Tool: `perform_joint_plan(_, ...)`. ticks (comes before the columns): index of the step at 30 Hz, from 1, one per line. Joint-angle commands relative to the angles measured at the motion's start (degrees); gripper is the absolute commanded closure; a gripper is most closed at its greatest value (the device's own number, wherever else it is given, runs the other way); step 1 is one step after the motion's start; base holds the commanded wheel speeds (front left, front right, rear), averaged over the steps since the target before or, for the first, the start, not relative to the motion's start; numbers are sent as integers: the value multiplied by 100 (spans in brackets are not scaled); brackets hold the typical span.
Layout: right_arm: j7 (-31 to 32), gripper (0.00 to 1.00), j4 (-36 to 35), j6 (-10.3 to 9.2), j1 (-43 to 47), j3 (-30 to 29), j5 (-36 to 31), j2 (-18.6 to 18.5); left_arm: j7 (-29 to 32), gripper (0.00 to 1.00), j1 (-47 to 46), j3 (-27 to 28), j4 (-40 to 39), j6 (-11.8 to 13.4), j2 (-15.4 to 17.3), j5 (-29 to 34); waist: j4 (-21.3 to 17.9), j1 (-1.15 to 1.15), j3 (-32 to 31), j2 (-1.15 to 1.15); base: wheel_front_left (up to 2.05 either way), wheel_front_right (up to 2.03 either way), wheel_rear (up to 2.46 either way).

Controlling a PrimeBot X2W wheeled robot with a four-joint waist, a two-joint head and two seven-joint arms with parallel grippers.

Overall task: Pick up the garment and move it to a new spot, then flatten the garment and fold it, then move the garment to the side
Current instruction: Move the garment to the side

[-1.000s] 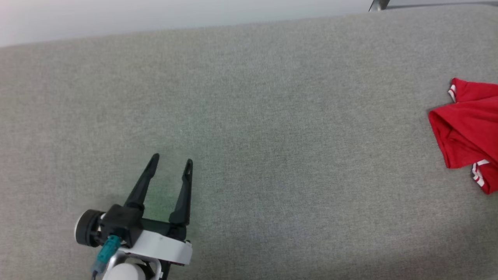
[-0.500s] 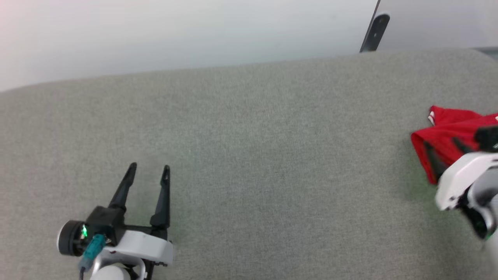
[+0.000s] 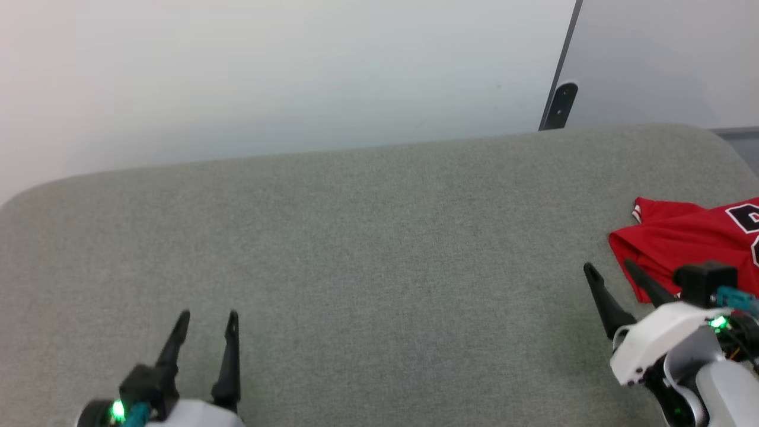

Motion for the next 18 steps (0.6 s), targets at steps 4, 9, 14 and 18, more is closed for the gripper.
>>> perform_joint_plan(4, 20, 0, -492, -9, 523, -289, -103, 54, -3, 0, 459, 24, -46, 39, -76, -70, 36, 0, -163, 0, 0, 0, 0)
perform_joint_plan(9, 177, 0, -1191, -9, 1156, -730, -220, 166, -3, 0, 973, 76, -292, 43, -143, -141, 70, 0, -185, 0, 0, 0, 0)
perform_joint_plan(14, 500, 0, -1939, -9, 1789, -1050, -365, 299, -3, 0, 1390, 174, -698, 105, -192, -191, 82, 0, -151, 0, 0, 0, 0)
perform_joint_plan(18, 757, 0, -2399, -9, 2121, -1251, -456, 437, -3, 0, 1571, 192, -953, 185, -231, -217, 91, 0, -115, 0, 0, 0, 0)
